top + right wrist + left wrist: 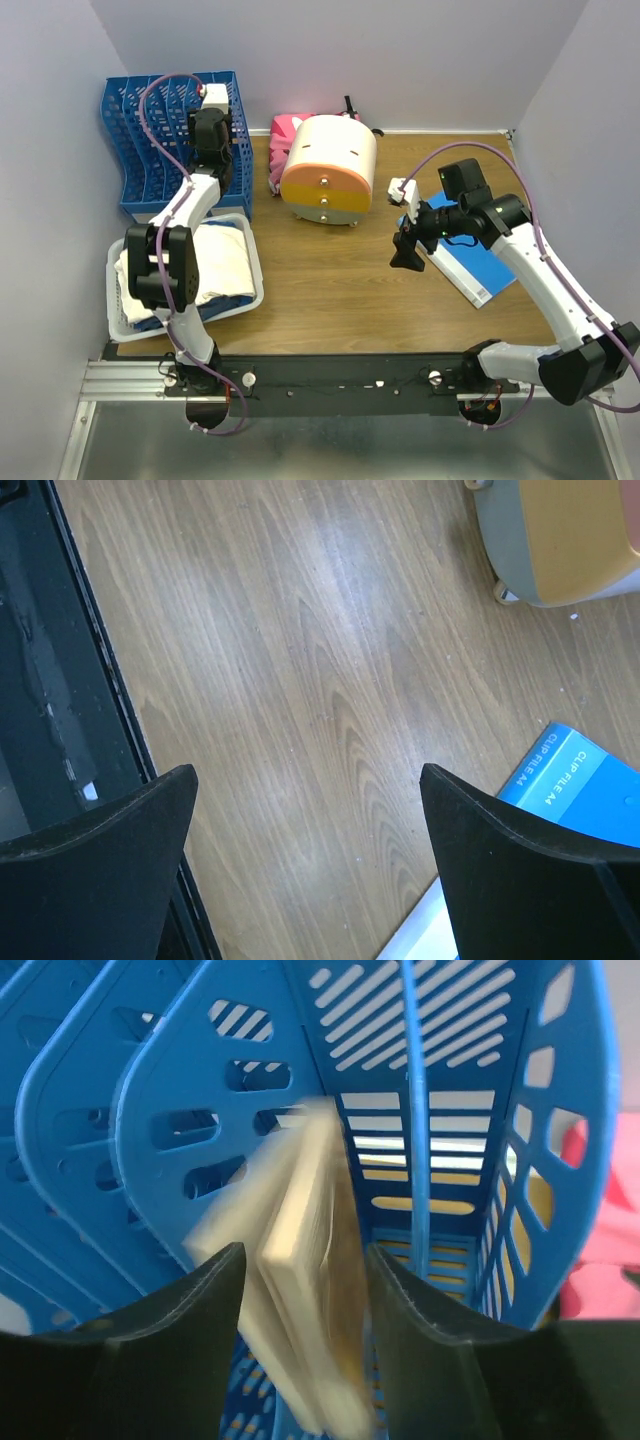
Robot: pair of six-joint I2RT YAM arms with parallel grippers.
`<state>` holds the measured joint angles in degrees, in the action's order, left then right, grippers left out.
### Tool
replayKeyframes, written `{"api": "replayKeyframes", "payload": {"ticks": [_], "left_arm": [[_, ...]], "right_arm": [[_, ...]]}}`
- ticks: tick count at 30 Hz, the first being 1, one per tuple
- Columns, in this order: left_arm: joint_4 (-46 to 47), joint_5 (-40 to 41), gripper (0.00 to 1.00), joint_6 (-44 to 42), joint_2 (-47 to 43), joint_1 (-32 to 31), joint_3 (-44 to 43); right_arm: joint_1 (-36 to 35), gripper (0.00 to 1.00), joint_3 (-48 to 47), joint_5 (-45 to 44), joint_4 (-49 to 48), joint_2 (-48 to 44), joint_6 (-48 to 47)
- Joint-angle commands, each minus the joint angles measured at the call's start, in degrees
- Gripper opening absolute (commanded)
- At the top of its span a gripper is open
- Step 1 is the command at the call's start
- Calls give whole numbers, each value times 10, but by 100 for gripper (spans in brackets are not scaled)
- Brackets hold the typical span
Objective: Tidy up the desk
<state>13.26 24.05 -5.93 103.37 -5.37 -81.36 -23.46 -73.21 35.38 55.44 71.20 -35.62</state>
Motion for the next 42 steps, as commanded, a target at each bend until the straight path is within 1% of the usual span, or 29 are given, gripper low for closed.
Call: {"api": "replayKeyframes", "payload": {"ticks": [1,2,3,5,6,7,10,12,13,15,16,17,19,21,24,26,28,29,30,31,33,34,35,36,38,39,42], "left_arm": [[41,23,81,34,-26,1,17],[35,26,86,39,-34,1,20],[26,28,93,50,-52,1,18],[-13,40,98,57,-69,1,14],[-25,42,99,58,-91,1,12],[-44,46,99,84,-104,1,16],[-87,43,99,105,-163,1,32],[-114,33,99,144,-208,1,48],[-147,25,99,155,-223,1,52],[-178,10,99,195,-268,1,72],[-203,-7,99,210,-284,1,81],[-213,-20,99,224,-300,1,91],[-234,-56,99,274,-351,1,129],[-244,-85,99,319,-401,1,169],[-260,-128,99,369,-462,1,218],[-281,-162,99,407,-488,1,235],[-306,-195,99,437,-519,1,255],[-313,-210,99,445,-527,0,261],[-319,-255,99,453,-538,0,271],[-335,-271,99,463,-543,0,275],[-348,-310,99,481,-552,-13,284],[-362,-312,99,487,-554,-24,287],[-364,-313,99,494,-557,-35,292],[-363,-313,99,510,-564,-67,304],[-352,-294,99,529,-571,-104,318],[-349,-283,99,545,-573,-150,330],[-334,-246,99,571,-564,-207,348]], "right_arm": [[9,100,-31,0,11,2,-3],[10,100,-32,0,12,0,-3],[13,100,-36,1,12,-1,-3],[19,100,-39,0,11,-6,5],[26,100,-39,0,8,-9,11],[31,100,-35,-6,1,-11,23],[54,100,-26,-16,-23,-19,57],[72,100,-19,-38,-39,-26,80],[76,100,-13,-72,-63,-27,111],[88,100,10,-128,-95,-34,149],[90,100,20,-168,-129,-36,188],[92,100,42,-235,-139,-36,196],[107,100,59,-259,-149,-31,184],[123,100,72,-264,-144,-24,176],[136,100,96,-273,-144,-11,152],[146,100,104,-287,-147,10,134],[178,100,105,-282,-140,32,110],[193,100,102,-263,-130,59,100],[226,100,98,-252,-123,73,88],[233,100,93,-242,-113,87,59],[271,100,77,-207,-76,126,20],[272,100,75,-201,-61,137,-20],[272,100,84,-196,-49,141,-35],[272,100,91,-194,-46,146,-49],[272,100,109,-203,-57,148,-59],[271,100,125,-210,-60,154,-60],[263,100,165,-241,-81,156,-61]]}}
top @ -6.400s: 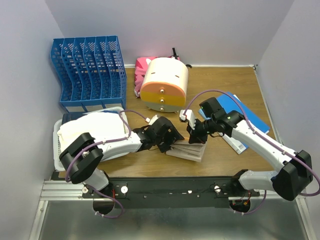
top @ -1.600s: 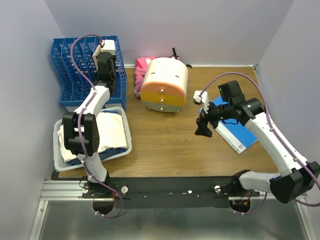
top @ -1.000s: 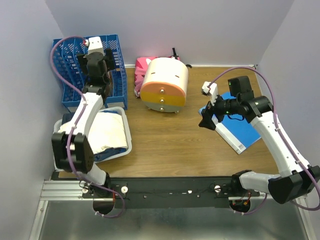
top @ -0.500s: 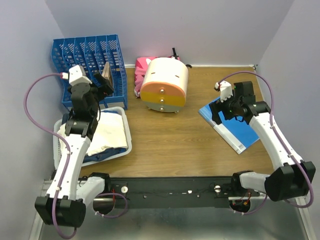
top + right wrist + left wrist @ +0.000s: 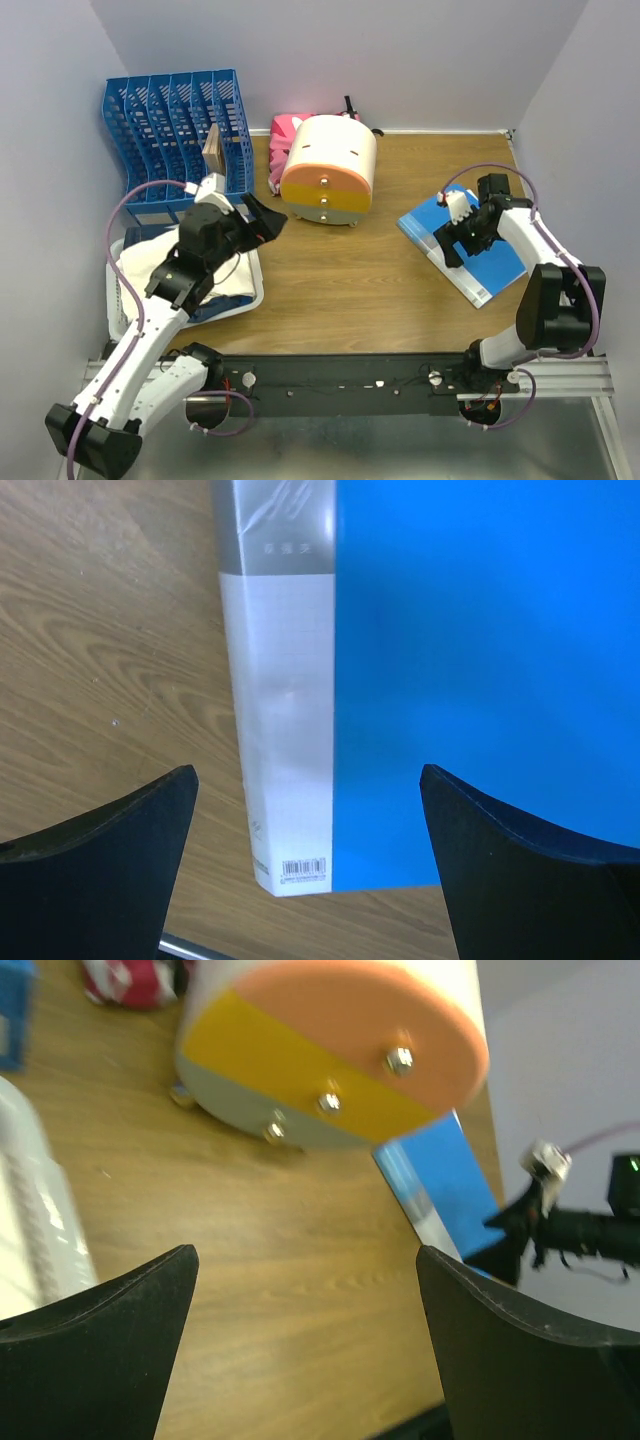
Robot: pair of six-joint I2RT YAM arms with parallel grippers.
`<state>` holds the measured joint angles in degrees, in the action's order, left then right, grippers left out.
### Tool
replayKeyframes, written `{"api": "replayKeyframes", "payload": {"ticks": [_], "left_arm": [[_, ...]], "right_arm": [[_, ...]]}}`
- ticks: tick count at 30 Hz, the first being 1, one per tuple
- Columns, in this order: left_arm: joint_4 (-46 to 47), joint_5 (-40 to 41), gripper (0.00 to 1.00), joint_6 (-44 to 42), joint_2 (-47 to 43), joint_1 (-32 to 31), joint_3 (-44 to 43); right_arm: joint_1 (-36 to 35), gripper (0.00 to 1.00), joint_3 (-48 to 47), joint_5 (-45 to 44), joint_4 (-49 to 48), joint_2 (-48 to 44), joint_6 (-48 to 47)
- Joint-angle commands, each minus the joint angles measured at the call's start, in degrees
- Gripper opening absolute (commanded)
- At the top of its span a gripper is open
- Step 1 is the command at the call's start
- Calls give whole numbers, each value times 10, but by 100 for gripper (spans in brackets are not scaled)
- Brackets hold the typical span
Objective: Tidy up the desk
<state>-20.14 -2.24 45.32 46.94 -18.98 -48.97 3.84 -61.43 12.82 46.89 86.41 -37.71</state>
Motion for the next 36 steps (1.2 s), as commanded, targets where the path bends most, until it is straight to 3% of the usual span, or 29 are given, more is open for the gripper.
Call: {"api": "replayKeyframes", "payload": {"ticks": [1,11,14,18,19,28,31,36], "left_arm": [[5,18,99,74,4,-103,26],[62,70,99,111,75,-215,25],[80,78,99,118,97,-235,26],[97,87,99,130,123,-266,27],[99,89,99,130,126,-270,26],[146,96,99,154,199,-332,9],[185,96,99,178,239,-359,8],[249,110,99,241,301,-392,6]], "right_arm": [[-14,100,59,-24,-4,1,-40],[-71,100,181,-174,-150,-19,-41],[-86,94,206,-192,-167,-17,-50],[-101,74,232,-200,-174,-8,-60],[-103,64,236,-201,-175,-3,-61],[-105,11,245,-186,-175,10,-74],[-104,3,232,-159,-153,-6,-66],[-104,1,183,-103,-98,-52,-45]]}}
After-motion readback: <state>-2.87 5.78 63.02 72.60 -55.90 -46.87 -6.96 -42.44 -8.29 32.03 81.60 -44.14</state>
